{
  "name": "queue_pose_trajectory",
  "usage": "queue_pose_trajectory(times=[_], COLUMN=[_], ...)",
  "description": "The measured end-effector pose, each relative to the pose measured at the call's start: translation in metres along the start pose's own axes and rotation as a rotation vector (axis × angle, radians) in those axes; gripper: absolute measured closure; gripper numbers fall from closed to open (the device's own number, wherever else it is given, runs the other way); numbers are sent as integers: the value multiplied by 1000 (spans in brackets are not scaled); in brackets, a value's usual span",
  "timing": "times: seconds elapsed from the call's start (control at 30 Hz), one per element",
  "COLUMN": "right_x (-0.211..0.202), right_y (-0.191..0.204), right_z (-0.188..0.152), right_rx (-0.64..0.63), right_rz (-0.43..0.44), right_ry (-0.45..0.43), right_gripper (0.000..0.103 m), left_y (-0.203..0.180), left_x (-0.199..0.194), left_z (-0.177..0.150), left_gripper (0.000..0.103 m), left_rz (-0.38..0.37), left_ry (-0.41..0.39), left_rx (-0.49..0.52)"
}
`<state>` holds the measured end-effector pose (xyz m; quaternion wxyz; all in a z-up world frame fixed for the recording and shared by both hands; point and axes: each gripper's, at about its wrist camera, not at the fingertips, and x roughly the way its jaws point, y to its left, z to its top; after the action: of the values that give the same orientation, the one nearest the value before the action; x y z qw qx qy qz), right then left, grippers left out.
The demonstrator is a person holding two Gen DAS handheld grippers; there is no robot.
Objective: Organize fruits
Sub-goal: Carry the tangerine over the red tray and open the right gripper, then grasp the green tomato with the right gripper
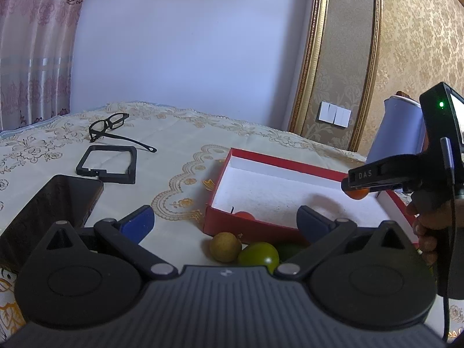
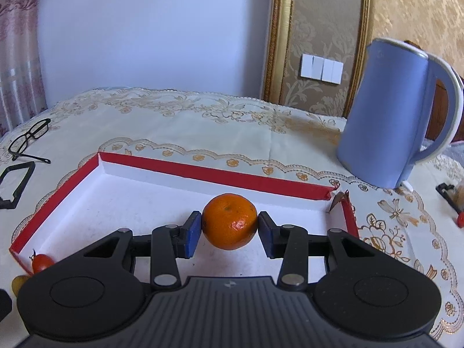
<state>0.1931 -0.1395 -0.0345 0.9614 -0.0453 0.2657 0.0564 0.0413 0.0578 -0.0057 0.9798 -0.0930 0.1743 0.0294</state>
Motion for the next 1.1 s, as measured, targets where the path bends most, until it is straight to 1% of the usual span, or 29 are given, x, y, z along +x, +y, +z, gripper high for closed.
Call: queue_pose_trajectory(times=[0.17, 0.23, 0.3, 0.33, 0.4, 0.5, 0.57, 0.67, 0.77, 0.87, 0.93, 1.03, 1.1], right_x=[-10, -21, -34, -41, -54, -77, -95, -116, -130, -139, -142, -143, -140], right_y=[-8, -14, -20, -22, -26, -34, -45, -63, -79, -92, -95, -92, -91], right_z=[-6, -10, -13, -14, -18, -29, -41, -66, -92, -114, -124, -133, -135], right_rx=[2, 7, 12, 16, 12, 7, 31, 74, 110, 151, 148, 89, 70], right_rz=[11, 7, 21, 30, 41, 32, 13, 3, 0, 0, 11, 24, 47], right_ry=[-12, -33, -57, -74, -107, -162, -203, -229, -220, -205, -185, -153, -134], right_gripper=[61, 56, 41, 39, 39, 39, 39, 39, 39, 39, 39, 39, 39], left_y=[-1, -2, -4, -6, -7, -4, -1, 3, 6, 1, -3, -9, -11], left_x=[0, 1, 2, 3, 2, 1, 4, 5, 6, 12, 10, 5, 3], left_z=[0, 0, 0, 0, 0, -1, 0, 0, 0, 1, 0, -3, -3], left_gripper=[0, 0, 0, 0, 0, 0, 0, 0, 0, 0, 0, 0, 0], left_rz=[-3, 5, 10, 10, 9, 12, 5, 1, -2, 20, 30, 53, 57], left_ry=[2, 4, 8, 11, 14, 17, 39, 57, 72, 107, 96, 54, 40], left_rx=[4, 11, 25, 33, 44, 32, 17, -13, -29, -1, 26, 57, 74])
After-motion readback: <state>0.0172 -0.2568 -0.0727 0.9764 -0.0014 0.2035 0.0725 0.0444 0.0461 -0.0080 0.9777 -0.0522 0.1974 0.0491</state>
